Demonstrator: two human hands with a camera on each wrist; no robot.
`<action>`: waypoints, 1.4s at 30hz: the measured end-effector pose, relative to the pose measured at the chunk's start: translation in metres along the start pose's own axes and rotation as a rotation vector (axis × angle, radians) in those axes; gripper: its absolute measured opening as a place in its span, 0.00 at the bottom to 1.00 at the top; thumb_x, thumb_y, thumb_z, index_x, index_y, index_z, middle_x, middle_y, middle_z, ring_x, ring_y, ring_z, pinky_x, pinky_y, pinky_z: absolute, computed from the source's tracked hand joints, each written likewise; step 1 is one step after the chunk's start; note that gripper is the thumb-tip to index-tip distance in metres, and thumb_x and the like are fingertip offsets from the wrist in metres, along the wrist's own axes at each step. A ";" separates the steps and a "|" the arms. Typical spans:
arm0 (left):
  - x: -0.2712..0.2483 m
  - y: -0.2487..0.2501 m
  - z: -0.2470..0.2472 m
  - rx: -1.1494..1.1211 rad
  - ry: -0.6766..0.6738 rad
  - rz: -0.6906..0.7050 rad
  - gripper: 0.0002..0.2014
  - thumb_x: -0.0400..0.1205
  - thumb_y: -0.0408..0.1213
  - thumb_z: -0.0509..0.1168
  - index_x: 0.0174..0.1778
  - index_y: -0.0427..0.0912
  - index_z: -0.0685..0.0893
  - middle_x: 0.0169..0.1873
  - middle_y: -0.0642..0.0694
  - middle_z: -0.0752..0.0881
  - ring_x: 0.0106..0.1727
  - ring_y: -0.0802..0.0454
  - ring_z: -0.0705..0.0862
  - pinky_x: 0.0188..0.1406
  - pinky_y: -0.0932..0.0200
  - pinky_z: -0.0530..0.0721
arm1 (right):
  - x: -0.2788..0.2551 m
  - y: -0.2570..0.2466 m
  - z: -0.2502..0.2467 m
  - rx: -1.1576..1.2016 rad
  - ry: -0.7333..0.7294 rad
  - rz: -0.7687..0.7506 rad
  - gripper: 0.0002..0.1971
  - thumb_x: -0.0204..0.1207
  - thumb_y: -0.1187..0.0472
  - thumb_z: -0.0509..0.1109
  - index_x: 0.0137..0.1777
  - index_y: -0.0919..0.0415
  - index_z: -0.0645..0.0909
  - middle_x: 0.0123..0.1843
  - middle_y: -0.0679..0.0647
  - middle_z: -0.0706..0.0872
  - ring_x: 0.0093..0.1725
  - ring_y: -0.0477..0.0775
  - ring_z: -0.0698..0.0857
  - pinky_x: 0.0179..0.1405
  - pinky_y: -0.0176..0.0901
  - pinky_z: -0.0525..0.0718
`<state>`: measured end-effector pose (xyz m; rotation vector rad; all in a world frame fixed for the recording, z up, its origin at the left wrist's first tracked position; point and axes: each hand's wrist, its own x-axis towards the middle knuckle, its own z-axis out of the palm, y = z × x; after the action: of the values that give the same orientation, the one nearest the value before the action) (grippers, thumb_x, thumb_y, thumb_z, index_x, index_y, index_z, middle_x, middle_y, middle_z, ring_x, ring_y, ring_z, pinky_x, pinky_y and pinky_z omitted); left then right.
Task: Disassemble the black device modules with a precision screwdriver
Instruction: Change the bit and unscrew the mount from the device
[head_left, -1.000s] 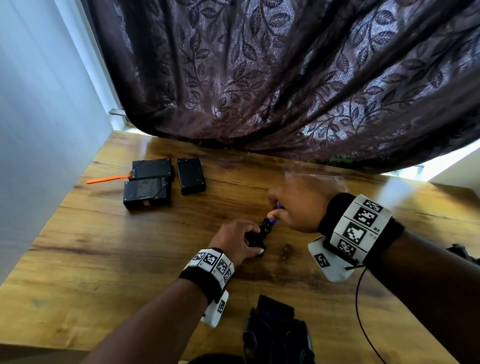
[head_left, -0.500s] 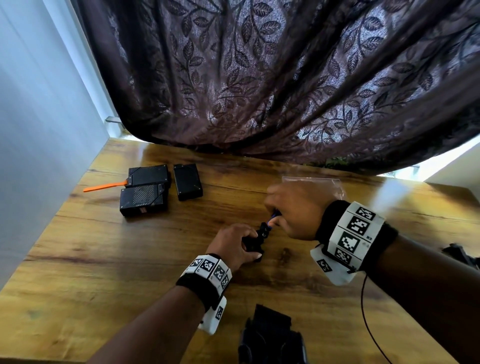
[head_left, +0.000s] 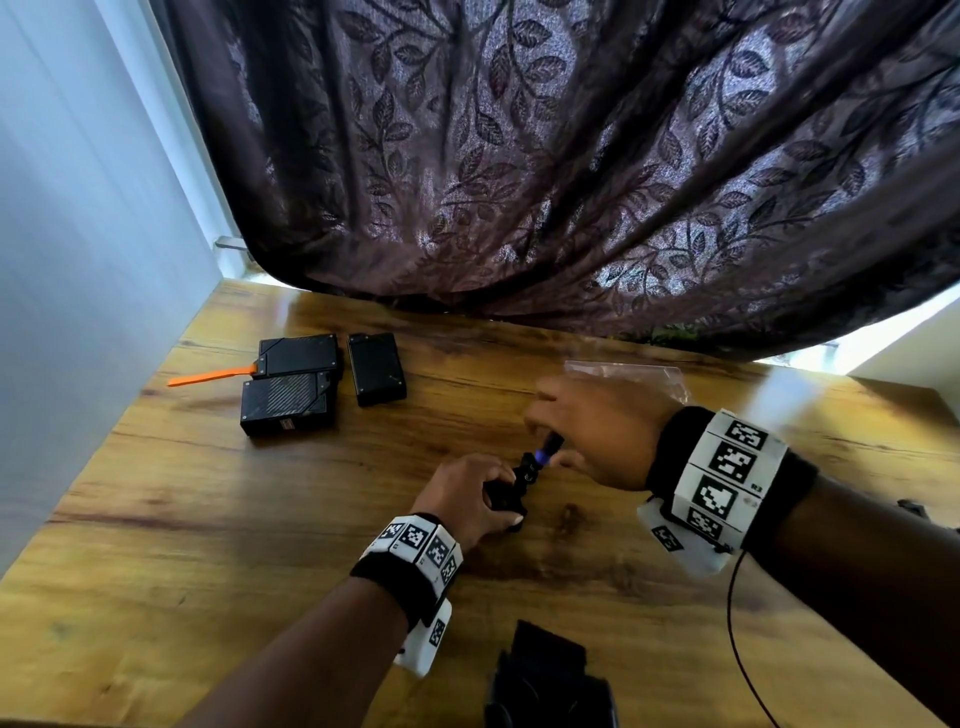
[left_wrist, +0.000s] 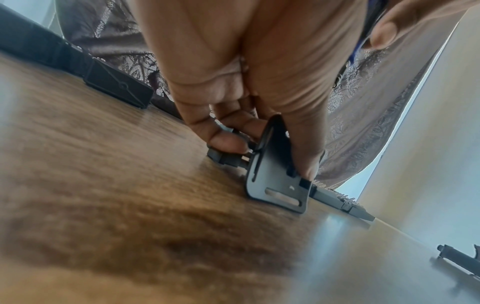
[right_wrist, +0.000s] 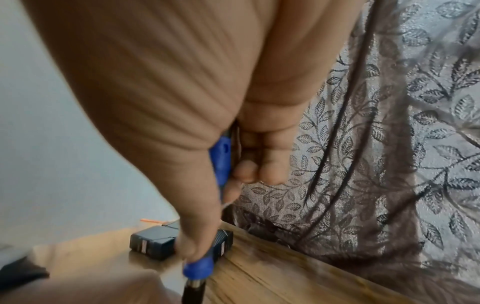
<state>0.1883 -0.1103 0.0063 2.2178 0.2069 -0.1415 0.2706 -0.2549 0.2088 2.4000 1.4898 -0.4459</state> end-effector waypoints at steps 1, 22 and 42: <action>0.001 -0.001 0.000 0.002 -0.001 -0.002 0.22 0.70 0.48 0.84 0.59 0.58 0.88 0.61 0.65 0.85 0.51 0.66 0.84 0.56 0.63 0.86 | -0.001 0.000 0.000 -0.006 0.004 -0.019 0.09 0.85 0.54 0.69 0.61 0.52 0.80 0.60 0.48 0.76 0.57 0.50 0.77 0.47 0.42 0.76; 0.002 0.010 -0.004 0.049 -0.061 -0.017 0.26 0.70 0.48 0.85 0.64 0.56 0.88 0.65 0.65 0.84 0.50 0.66 0.83 0.58 0.64 0.84 | 0.014 0.006 -0.015 -0.117 -0.049 0.032 0.15 0.81 0.39 0.69 0.56 0.47 0.88 0.48 0.47 0.89 0.48 0.54 0.87 0.46 0.47 0.86; -0.005 0.013 -0.022 0.173 -0.063 -0.039 0.34 0.72 0.53 0.81 0.74 0.64 0.75 0.71 0.58 0.72 0.72 0.55 0.70 0.71 0.52 0.76 | -0.096 0.045 0.141 0.946 0.554 0.433 0.10 0.78 0.55 0.78 0.53 0.36 0.91 0.47 0.36 0.92 0.48 0.37 0.89 0.46 0.29 0.82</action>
<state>0.1868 -0.1007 0.0307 2.3782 0.2102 -0.2589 0.2547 -0.4072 0.1218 3.7267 0.9408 -0.4678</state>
